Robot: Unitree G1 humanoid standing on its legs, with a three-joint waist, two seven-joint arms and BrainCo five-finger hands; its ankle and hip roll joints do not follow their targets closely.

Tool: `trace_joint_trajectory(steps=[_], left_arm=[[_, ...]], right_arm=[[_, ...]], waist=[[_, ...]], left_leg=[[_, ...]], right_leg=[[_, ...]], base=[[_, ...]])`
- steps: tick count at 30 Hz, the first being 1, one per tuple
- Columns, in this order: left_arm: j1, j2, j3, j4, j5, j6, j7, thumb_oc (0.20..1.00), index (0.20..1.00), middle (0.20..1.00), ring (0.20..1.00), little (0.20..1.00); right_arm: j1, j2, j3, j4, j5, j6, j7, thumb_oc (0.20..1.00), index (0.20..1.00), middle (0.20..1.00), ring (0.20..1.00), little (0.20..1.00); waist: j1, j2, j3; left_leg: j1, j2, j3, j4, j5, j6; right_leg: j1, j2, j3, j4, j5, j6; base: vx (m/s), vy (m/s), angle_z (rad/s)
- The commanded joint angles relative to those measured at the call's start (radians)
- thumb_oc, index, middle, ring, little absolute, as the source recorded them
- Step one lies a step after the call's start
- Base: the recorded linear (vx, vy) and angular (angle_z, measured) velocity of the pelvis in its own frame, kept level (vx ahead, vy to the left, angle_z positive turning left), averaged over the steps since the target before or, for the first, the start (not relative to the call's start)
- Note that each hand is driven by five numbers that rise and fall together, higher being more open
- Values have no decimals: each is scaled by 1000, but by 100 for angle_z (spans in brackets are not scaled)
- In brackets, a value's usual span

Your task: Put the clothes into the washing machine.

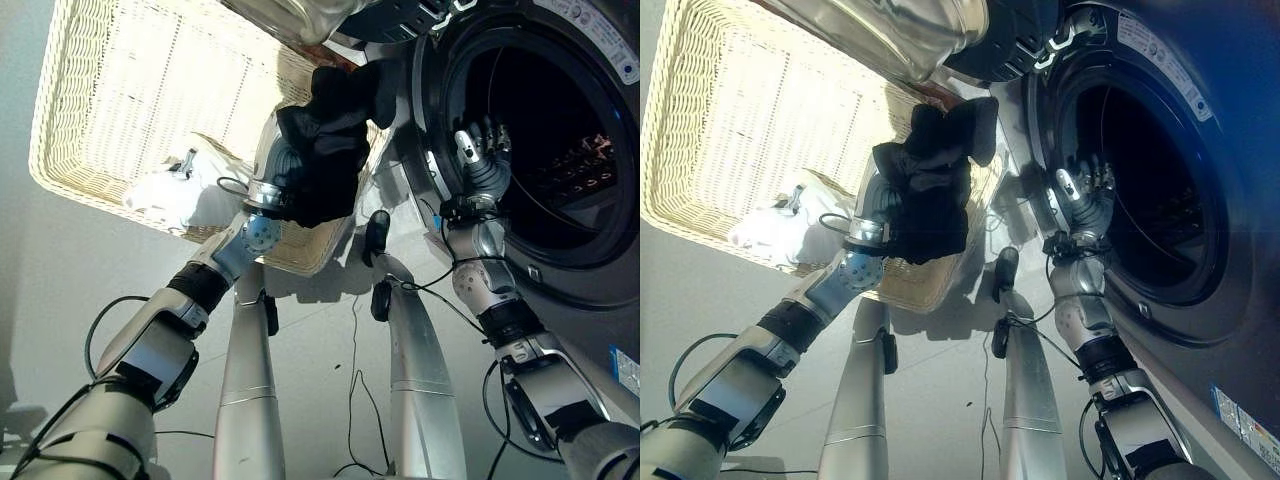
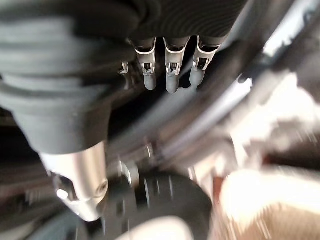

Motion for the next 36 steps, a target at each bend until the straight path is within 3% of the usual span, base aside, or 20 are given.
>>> trace_joint_trajectory(steps=[1,11,19,22,27,36], left_arm=[[-12,-22,43,-168,96,-110,-35,200,200,200,200,200],[-52,3,9,-323,276,-58,-37,200,200,200,200,200],[-91,15,-13,-356,375,3,-4,200,200,200,200,200],[-106,29,-18,-353,429,47,44,200,200,200,200,200],[-127,50,-28,-339,468,87,96,200,200,200,200,200],[-147,63,-26,-322,479,104,158,200,200,200,200,200]], right_arm=[[64,-45,2,-151,113,45,194,1000,1000,1000,1000,1000],[77,-60,72,-282,219,227,443,1000,1000,1000,1000,1000],[42,-77,107,-339,249,311,509,1000,1000,1000,1000,1000],[29,-82,118,-369,273,372,554,1000,1000,1000,1000,1000],[18,-90,131,-380,316,408,613,1000,1000,1000,1000,1000],[-2,-97,147,-385,352,483,697,1000,1000,1000,1000,1000]], waist=[[-15,26,10],[-17,19,10],[-14,19,10],[-13,20,10],[-10,20,10],[-5,27,10]], left_leg=[[-1,-80,20,114,-115,56],[6,-81,16,119,-106,54],[3,-81,12,123,-102,50],[1,-79,14,126,-99,47],[0,-77,11,128,-99,42],[-8,-78,6,136,-100,37]], right_leg=[[86,63,-45,-217,187,48],[90,56,-50,-205,187,50],[89,52,-52,-203,188,51],[87,50,-53,-199,188,51],[88,44,-57,-200,188,53],[77,36,-59,-192,186,55]], base=[[0,0,0],[-1,-4,1],[0,0,0],[0,0,0],[0,0,0],[0,0,0]])
